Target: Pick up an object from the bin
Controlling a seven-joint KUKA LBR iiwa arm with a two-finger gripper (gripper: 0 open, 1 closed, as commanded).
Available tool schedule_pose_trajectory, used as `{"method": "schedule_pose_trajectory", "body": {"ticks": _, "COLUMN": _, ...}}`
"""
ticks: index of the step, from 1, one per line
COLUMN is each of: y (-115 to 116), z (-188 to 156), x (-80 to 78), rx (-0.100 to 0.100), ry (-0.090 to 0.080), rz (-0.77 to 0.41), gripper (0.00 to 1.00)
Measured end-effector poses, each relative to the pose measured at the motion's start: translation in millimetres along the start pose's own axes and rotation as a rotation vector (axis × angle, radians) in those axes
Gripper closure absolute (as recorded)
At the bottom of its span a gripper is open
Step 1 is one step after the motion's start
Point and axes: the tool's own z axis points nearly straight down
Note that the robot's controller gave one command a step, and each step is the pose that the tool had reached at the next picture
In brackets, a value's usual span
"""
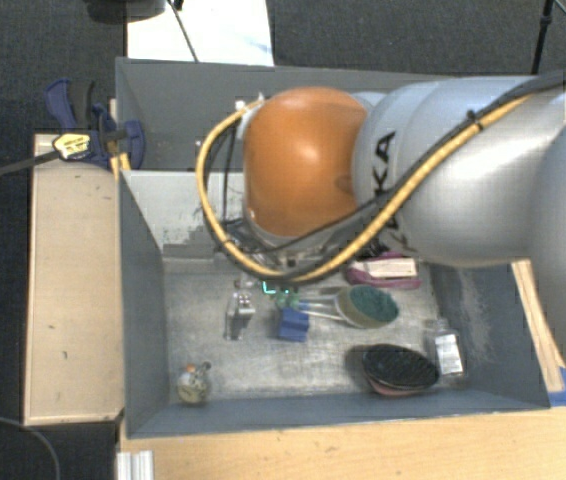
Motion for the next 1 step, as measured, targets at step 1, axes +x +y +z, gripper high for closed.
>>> {"method": "schedule_pose_trajectory", "body": {"ticks": 1, "y": -21.8, "z": 90.4, "x": -50.2, "rx": 0.002, "ry": -0.002, "rz": -0.046, "gripper": 0.0}}
